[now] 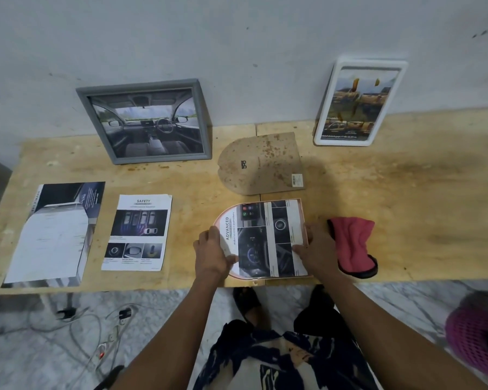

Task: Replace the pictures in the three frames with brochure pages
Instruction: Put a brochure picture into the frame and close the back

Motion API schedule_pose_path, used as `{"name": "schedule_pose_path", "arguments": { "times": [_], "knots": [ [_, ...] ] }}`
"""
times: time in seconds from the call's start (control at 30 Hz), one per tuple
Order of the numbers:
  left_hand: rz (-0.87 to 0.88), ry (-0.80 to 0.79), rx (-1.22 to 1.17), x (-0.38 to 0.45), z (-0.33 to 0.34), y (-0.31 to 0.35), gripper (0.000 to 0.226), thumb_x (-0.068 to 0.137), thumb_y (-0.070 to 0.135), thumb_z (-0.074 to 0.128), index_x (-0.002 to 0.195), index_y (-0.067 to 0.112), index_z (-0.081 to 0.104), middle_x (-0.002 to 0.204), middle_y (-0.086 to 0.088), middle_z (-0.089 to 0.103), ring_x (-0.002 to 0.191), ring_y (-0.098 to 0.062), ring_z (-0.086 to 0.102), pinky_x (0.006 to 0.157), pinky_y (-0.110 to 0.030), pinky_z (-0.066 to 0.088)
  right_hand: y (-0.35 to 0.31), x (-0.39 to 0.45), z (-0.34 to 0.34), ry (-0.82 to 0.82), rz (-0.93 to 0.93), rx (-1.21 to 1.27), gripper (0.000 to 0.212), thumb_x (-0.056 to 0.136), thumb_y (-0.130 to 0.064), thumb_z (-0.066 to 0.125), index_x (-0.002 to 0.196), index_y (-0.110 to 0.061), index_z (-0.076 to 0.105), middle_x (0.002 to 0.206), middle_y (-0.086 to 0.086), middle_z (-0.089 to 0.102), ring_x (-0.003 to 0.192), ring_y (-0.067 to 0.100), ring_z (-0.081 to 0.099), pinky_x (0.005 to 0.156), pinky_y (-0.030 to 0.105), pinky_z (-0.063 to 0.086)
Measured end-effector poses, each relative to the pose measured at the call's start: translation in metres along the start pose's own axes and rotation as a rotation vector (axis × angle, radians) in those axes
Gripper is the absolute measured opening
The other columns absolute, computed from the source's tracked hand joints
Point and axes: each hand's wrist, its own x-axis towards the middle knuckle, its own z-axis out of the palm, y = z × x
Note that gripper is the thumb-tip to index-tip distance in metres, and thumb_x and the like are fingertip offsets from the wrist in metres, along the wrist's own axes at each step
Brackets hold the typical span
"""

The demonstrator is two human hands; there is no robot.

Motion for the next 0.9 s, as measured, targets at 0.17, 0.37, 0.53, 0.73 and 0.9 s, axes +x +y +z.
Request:
{"name": "schedule_pose_path", "arguments": {
  "times": [0.17,0.37,0.53,0.73,0.9],
  "knots": [
    [0.022,0.011,0.011,0.003,-0.002,-0.003,0.071,0.075,0.026,0.084,0.129,0.014,0.039,0.137,-0.012,0.044,0.122,-0.032,0.037,0.097,-0.041,0.043,0.001,-0.004,0.007,0.019,0.013,-0.017,0.053,0.075,-0.015,0.078,0.122,-0.017,0.055,0.113,0.005,0.065,0.103,0.027,0.061,0.085,0.042,0.051],
    [0.044,0.021,0.015,0.005,-0.001,-0.006,0.074,0.075,0.029,0.084,0.131,0.016,0.039,0.138,-0.011,0.045,0.123,-0.031,0.038,0.097,-0.04,0.044,0.004,-0.004,0.011,0.012,-0.003,-0.088,0.061,0.08,-0.017,0.074,0.135,-0.028,0.049,0.123,0.006,0.059,0.106,0.024,0.058,0.085,0.037,0.05],
    [0.063,0.021,-0.001,0.006,0.0,-0.01,0.075,0.073,0.036,0.084,0.129,0.019,0.038,0.138,-0.009,0.044,0.124,-0.029,0.037,0.094,-0.04,0.045,0.006,-0.002,0.011,-0.035,0.007,-0.172,0.058,0.086,-0.022,0.071,0.139,-0.024,0.049,0.134,0.01,0.051,0.115,0.026,0.054,0.094,0.036,0.048],
    [-0.065,0.107,-0.139,0.015,-0.015,0.002,0.086,0.073,0.057,0.078,0.138,0.017,0.038,0.14,-0.009,0.043,0.13,-0.031,0.037,0.1,-0.049,0.044,-0.009,0.013,-0.002,0.045,0.034,-0.201,0.044,0.086,-0.031,0.066,0.125,-0.016,0.053,0.131,0.011,0.05,0.115,0.029,0.05,0.091,0.036,0.045],
    [-0.061,0.127,-0.222,0.057,-0.031,0.034,0.071,0.083,0.04,0.075,0.139,0.01,0.042,0.14,-0.014,0.047,0.131,-0.033,0.04,0.105,-0.047,0.041,-0.034,0.052,-0.021,0.086,0.054,-0.128,0.047,0.088,-0.027,0.065,0.131,-0.015,0.05,0.128,0.011,0.05,0.109,0.028,0.055,0.089,0.035,0.047]
  ]
}}
